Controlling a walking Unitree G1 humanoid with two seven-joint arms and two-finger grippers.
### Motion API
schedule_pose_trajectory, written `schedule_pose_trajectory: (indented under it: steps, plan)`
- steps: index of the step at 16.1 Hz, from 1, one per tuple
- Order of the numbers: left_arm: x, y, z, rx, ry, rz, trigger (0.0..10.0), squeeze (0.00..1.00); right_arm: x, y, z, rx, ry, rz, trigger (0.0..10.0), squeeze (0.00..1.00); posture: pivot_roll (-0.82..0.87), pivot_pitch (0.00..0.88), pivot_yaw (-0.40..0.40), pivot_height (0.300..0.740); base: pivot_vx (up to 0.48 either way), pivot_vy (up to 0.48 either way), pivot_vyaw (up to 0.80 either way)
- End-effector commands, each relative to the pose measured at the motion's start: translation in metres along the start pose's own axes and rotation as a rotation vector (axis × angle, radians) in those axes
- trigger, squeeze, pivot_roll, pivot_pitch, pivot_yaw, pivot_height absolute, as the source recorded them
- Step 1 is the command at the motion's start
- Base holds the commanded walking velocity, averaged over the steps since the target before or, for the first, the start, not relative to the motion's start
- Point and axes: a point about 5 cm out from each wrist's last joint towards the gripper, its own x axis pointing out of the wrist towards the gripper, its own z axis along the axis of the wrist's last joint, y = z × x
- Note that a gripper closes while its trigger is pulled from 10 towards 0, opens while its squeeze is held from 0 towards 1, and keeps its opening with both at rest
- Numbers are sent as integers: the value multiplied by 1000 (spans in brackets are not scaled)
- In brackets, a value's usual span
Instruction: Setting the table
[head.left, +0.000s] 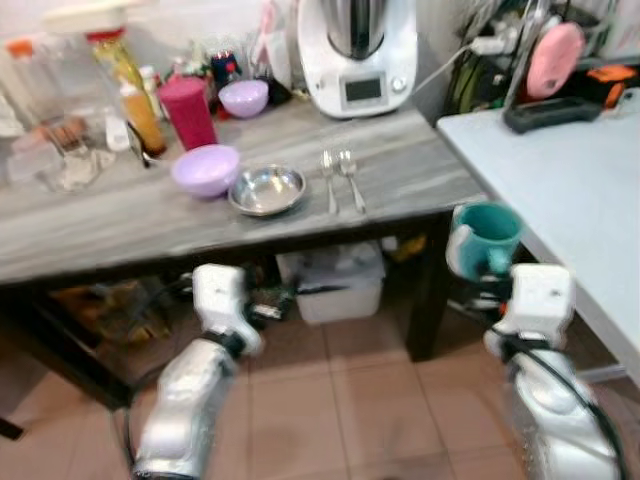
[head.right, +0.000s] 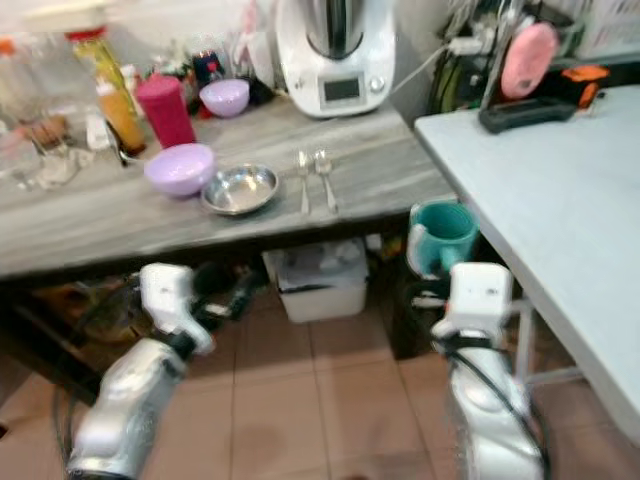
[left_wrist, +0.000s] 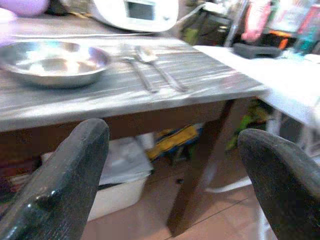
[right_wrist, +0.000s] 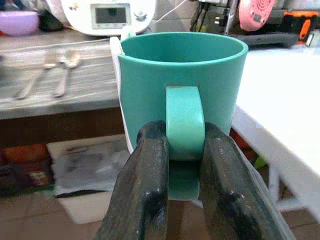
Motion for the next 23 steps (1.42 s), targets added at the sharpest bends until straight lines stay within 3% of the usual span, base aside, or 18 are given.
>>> schedule_pose_trajectory:
  steps: [1,8,16,23]
  plan:
    - [-6,14,5,27,-7,47,10000,0,0,10,7,20,-29,34,10000,0,-306,0,82,740,424,0,0]
    - [-5,13,5,27,-7,48,10000,0,1,10,8,3,-37,34,10000,0,-310,0,85,740,423,0,354]
    - [-6,15,8,54,-9,39,10000,0,2,11,13,-7,-55,40,10000,0,-310,0,83,740,398,0,0]
    - [-17,11,19,116,-46,-20,10000,0,3,15,20,-37,-87,63,10000,0,-306,0,81,740,70,0,0]
